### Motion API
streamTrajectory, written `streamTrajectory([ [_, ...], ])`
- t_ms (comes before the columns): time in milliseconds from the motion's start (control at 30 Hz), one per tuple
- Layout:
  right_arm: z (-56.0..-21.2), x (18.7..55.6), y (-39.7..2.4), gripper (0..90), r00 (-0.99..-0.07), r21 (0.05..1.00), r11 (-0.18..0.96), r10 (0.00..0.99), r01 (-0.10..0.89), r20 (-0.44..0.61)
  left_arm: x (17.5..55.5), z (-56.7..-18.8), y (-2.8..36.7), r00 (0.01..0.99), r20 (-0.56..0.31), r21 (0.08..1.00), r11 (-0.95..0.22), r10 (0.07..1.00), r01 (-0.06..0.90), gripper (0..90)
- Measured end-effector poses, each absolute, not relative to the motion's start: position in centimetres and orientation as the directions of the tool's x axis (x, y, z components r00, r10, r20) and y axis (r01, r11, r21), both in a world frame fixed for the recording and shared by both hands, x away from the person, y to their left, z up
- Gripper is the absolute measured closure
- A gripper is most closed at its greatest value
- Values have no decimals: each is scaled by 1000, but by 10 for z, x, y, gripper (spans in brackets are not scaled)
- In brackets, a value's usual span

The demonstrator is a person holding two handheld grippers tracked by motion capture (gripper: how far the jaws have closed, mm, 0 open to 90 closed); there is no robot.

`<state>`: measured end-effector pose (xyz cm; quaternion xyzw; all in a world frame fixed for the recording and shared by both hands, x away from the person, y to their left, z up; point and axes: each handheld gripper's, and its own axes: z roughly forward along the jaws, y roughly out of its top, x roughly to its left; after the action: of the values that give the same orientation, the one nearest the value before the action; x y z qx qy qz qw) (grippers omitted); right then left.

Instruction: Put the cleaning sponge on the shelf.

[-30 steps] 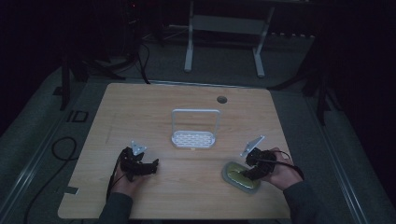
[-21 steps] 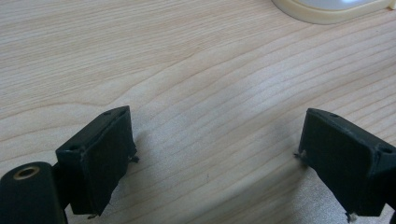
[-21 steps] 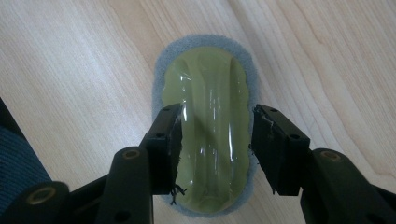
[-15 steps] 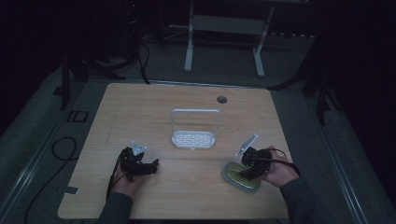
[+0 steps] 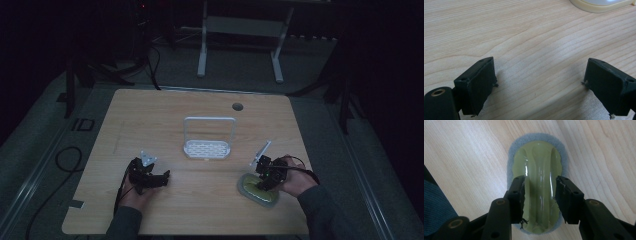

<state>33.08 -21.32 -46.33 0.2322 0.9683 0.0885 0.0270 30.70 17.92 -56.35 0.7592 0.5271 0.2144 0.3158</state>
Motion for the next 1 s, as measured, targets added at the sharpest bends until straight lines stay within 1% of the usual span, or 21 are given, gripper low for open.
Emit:
streamTrajectory([
  [400, -462, 338, -212, 621, -896, 108, 890, 442, 443, 39, 307, -563, 179, 352, -8, 706, -244, 936, 665, 103],
  [1000, -466, 346, -202, 649, -907, 2, 909, 416, 417, 66, 307, -564, 179, 352, -9, 707, -243, 936, 664, 103],
])
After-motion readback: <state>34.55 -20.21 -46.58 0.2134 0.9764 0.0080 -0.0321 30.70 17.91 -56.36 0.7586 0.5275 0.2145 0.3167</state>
